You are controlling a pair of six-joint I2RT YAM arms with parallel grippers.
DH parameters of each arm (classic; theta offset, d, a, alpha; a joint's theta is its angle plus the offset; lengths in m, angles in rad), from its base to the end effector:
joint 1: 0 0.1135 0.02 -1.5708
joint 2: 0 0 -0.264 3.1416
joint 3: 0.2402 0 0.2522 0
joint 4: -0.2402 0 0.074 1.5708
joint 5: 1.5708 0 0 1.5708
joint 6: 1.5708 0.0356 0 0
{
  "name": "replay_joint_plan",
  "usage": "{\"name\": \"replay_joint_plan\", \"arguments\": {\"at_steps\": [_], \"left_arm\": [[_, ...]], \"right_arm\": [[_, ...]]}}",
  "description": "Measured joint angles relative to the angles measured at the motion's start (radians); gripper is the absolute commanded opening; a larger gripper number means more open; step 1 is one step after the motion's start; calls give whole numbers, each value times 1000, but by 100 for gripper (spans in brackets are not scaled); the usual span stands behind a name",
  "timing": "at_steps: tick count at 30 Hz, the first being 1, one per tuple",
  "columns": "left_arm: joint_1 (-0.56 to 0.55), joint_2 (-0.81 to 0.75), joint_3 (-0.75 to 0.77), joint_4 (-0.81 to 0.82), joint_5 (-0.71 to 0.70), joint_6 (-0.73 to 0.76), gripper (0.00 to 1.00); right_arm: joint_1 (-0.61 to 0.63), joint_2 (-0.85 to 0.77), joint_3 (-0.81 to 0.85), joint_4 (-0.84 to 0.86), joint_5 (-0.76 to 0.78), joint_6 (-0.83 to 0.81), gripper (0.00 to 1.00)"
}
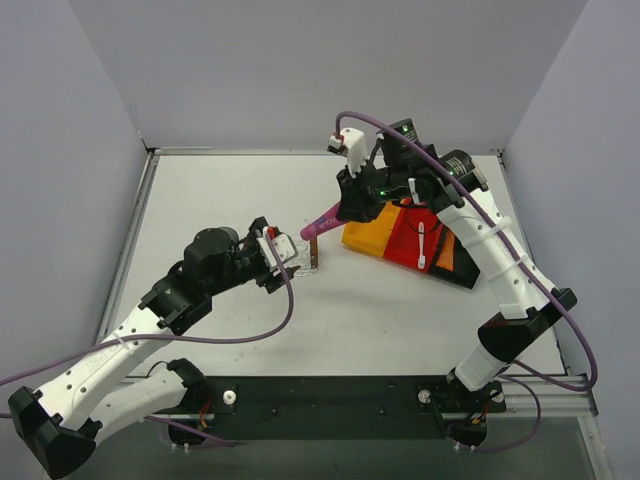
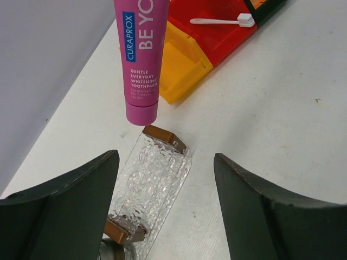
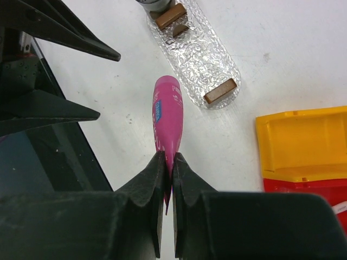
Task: Prepare toiletry sets of a toothbrush and toothpaste on the tray
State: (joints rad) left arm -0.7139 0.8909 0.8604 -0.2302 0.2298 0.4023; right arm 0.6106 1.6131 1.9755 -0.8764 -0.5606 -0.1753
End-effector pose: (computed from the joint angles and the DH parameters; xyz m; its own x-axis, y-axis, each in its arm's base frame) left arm 0.1502 -0.1408 0.3433 0.1355 0.3870 -0.9121 0.8160 0.4785 0.3243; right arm 0.2592 0.2045 0.4690 -0.2458 -0.3523 -0.9030 -0.9219 0.3727 0.1055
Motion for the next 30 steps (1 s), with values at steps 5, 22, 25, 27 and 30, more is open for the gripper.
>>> {"name": "replay_joint_plan", "arguments": {"at_steps": [5, 22, 25, 27, 30], "left_arm": [[3, -8, 3, -29, 9, 12, 82], [19, 81, 129, -35, 247, 24, 79], [28, 99, 129, -4, 297, 16, 77], [37, 109, 129, 20, 330, 0, 75], [53, 117, 128, 51, 375, -19, 73]], "right_arm": [[65, 24, 3, -10, 94, -43, 0], [175, 28, -75, -44, 127, -199, 0], [177, 23, -78, -51, 108, -209, 0], [178, 11, -82, -51, 95, -218, 0], [178, -12, -86, -55, 74, -226, 0]]}}
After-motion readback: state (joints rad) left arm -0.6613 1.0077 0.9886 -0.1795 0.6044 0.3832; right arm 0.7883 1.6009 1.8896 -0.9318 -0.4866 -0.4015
